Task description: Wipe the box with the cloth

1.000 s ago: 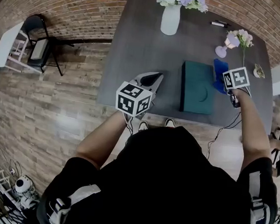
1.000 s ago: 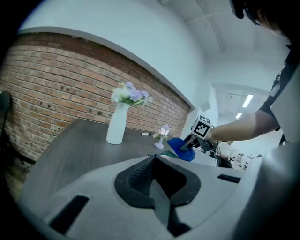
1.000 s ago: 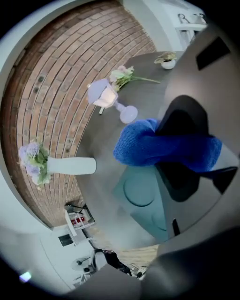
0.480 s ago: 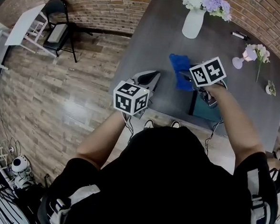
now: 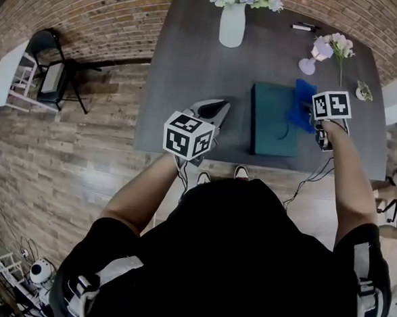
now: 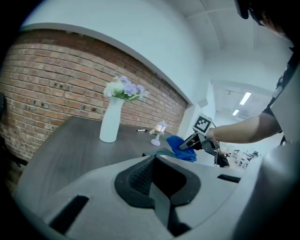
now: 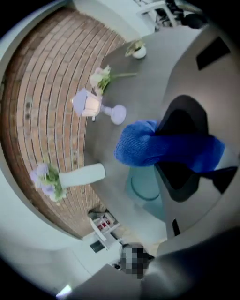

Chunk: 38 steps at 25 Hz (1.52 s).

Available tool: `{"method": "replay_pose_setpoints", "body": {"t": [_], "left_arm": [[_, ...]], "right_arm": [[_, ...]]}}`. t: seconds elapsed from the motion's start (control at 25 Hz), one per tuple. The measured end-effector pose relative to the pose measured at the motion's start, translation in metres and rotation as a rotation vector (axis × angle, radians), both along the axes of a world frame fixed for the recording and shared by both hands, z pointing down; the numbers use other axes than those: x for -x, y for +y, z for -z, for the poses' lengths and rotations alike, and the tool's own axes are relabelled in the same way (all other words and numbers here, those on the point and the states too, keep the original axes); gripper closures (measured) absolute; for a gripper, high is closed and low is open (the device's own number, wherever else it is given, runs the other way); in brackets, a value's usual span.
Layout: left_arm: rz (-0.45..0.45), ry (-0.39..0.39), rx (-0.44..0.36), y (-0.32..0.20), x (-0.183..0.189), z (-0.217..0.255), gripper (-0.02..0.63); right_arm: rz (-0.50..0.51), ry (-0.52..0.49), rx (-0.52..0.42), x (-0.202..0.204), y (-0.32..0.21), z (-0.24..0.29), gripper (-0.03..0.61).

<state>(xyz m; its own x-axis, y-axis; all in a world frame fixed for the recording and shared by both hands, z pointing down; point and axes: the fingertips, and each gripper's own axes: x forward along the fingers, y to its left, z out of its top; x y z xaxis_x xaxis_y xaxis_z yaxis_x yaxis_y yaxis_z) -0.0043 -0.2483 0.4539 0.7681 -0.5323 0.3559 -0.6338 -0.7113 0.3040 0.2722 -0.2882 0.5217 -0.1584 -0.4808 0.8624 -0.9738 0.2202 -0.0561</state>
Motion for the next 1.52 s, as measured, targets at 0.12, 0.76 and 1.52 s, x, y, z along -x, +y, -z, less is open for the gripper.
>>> {"method": "replay_pose_setpoints", "body": {"t": [0.12,0.76,1.52], "left_arm": [[-0.06,0.005,-0.025,-0.006,-0.027,0.008,0.604],[-0.001,0.007,0.023,0.013,0.035,-0.001,0.604],[-0.088,-0.008,-0.015,0.063,-0.081,0.011,0.604]], "right_arm": [[-0.137,0.07,-0.017,-0.066,0.02,0.01,0.426],[0.314,-0.115,-0.046,0.2,0.046,0.009,0.426],[0.013,-0.05,-0.065,-0.014,0.108,0.009,0.426]]}}
